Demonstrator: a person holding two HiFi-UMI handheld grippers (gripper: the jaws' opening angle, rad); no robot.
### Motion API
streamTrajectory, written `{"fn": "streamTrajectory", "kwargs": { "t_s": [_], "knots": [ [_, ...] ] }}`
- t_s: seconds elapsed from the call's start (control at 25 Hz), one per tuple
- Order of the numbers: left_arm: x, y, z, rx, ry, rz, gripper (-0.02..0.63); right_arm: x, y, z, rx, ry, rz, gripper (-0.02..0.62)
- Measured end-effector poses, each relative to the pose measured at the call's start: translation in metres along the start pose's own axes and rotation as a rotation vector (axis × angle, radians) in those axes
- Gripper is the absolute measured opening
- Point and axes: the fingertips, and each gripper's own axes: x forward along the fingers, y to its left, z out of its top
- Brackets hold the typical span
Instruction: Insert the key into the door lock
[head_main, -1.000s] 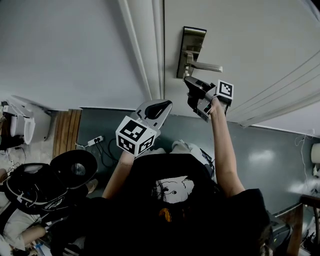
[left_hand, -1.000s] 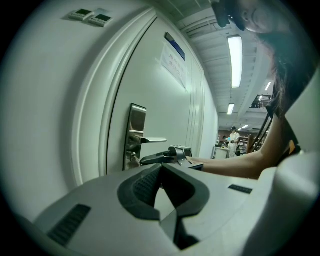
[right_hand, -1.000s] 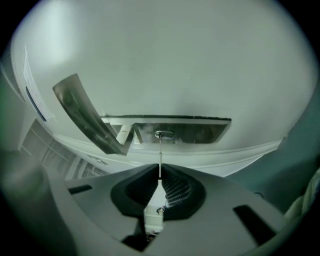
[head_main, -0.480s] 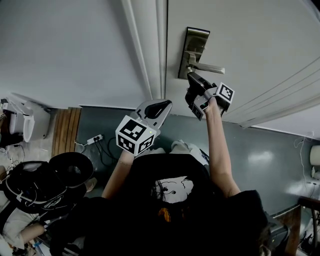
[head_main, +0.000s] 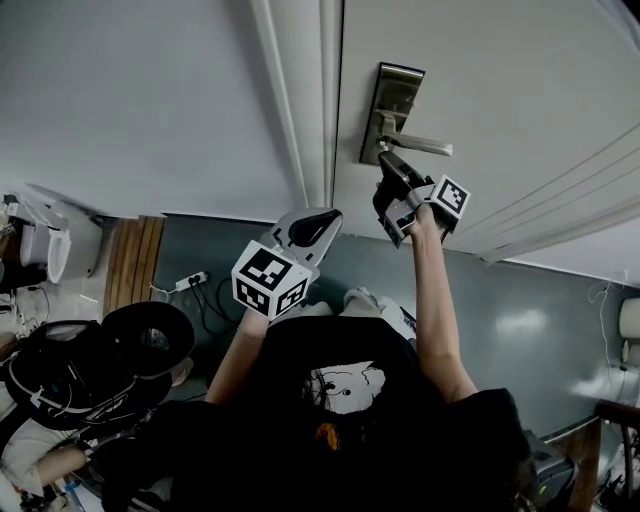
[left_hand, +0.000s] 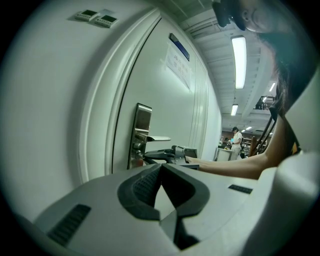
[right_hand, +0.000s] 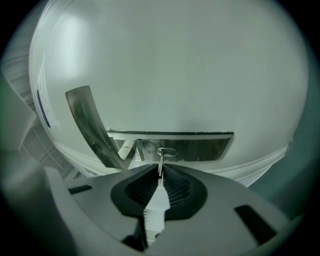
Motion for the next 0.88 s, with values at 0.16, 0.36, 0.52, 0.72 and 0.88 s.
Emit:
{"fn": "streamTrajectory", "kwargs": {
  "t_s": [0.16, 0.36, 0.52, 0.72, 0.88],
  "knots": [
    [-0.005, 0.000, -0.002, -0.006, 0.004, 0.008, 0.009, -0.006, 0.002, -0.001, -0.066, -0.005, -0.038, 0.020],
    [-0.020, -0.010, -0.004, -0.004, 0.001, 0.013, 0.009, -0.026, 0.011, -0.025, -0.154, 0.037, -0.067, 0.020],
    [-0.032, -0.020, -0.008, -0.011, -0.003, 0.001, 0.009, -0.049, 0.012, -0.049, -0.189, 0.058, -0.081, 0.020],
    [-0.024, -0.010, -0.013, -0.046, 0.024, -0.011, 0.009, -0.056, 0.010, -0.060, -0.225, 0.089, -0.112, 0.020],
    [-0.036, -0.010, -0.027, -0.065, 0.036, -0.017, 0.009, -0.080, 0.007, -0.084, -0.275, 0.106, -0.144, 0.020]
  ]
}}
